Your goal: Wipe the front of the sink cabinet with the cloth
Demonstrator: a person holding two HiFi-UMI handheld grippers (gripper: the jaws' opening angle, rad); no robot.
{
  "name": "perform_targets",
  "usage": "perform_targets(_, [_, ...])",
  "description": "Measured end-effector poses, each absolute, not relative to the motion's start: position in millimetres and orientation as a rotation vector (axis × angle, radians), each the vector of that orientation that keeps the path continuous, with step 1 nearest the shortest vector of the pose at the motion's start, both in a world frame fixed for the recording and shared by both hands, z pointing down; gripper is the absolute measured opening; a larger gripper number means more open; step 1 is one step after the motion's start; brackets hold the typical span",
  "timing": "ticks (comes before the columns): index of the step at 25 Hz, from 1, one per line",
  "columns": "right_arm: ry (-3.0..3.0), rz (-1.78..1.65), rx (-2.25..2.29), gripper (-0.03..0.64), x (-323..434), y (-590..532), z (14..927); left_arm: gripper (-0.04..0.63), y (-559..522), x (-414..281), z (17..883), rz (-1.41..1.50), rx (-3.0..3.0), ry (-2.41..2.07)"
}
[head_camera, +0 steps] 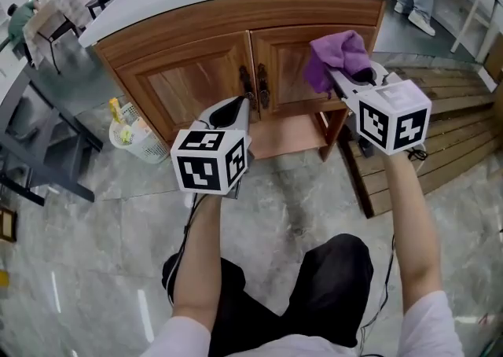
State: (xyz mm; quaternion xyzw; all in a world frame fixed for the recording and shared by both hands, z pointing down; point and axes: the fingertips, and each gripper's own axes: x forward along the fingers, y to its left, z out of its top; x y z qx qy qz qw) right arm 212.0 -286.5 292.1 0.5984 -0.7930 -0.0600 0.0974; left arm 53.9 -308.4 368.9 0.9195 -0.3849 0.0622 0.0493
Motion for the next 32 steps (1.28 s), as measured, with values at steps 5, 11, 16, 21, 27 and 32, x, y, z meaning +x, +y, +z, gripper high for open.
perform_targets(5, [-2.479, -0.195, 1.591, 0.072, 132.6, -289.8, 300.8, 0.006, -312.0, 14.3, 369.1, 0.153, 2.759, -1.243])
perform_targets(11, [-2.619, -0.182, 1.409, 0.072, 47.3, -297.7, 310.2, 0.006, -317.6, -38.2, 368.9, 0.183, 2.713, -1.373])
perform_targets(16, [-2.717, -0.188, 1.308, 0.072, -20.8, -310.5, 323.9, 0.006, -313.9, -83.6, 368.3, 0.170, 2.642, -1.478])
perform_targets(21, [-2.822, -0.191, 1.215, 0.072, -87.7, -321.7, 341.0, 0.006, -309.0, -134.7, 373.7, 0.159, 2.530, -1.663])
perform_targets(27, [-2.861, -0.212, 1.103, 0.072, -142.6, -332.3, 358.3, 0.006, -296.5, -162.9, 377.1, 0.150, 2.461, -1.711])
perform_targets(32, [-2.841, -0.226, 1.098, 0.072, -159.9, -341.9, 369.8, 0.006, -289.8, -169.6, 380.5, 0.176, 2.453, -1.734])
